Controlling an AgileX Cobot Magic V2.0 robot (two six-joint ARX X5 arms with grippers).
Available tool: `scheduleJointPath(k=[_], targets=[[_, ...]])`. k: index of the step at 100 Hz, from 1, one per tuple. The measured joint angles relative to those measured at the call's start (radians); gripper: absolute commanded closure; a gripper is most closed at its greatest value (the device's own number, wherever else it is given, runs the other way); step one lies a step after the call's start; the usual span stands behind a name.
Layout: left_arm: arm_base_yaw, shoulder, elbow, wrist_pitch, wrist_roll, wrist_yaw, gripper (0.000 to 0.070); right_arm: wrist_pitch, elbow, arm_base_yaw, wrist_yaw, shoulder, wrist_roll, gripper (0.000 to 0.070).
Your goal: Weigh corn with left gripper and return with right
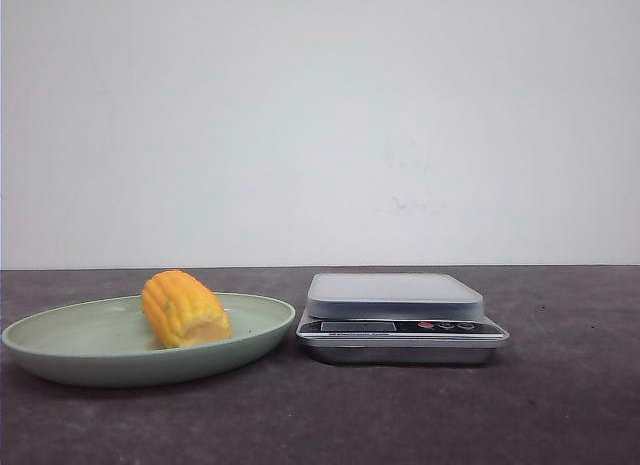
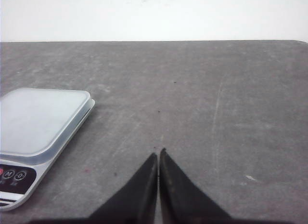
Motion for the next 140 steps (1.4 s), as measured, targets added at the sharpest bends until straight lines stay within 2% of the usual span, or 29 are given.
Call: scheduleJointPath(k=[10,30,36,44,50,73,109,140], targets=[[0.049,-0.092,-0.162,0.277,0.069,0.064,0.0684,0.0,0.0,0.0,0.0,0.0,0.0,0.07],[0.208,-0.261,-0.648,0.877,0.183,0.277,0.0684,0.0,0.0,0.0,0.0,0.0,0.0,0.07],[0.27,-0.285,-0.789,1.003,0.197,0.36,0.0684,0.0,0.0,0.0,0.0,0.0,0.0,0.07],[0.351,-0.304,-0.951,1.096,0.196,0.458,0.0684,0.0,0.0,0.0,0.0,0.0,0.0,0.07],[0.401,-0.315,-1.054,1.126,0.195,0.498,0.0684,0.0,0.0,0.0,0.0,0.0,0.0,0.07],[0.472,-0.406,-1.28,1.187,0.193,0.509,0.0684,0.0,0.0,0.0,0.0,0.0,0.0,0.07],[0.552,-0.532,-1.367,1.195,0.208,0.513,0.0684,0.0,0.0,0.0,0.0,0.0,0.0,0.07],[0.554,-0.532,-1.368,1.129,0.317,0.515,0.0684,0.0,0.0,0.0,0.0,0.0,0.0,0.07]])
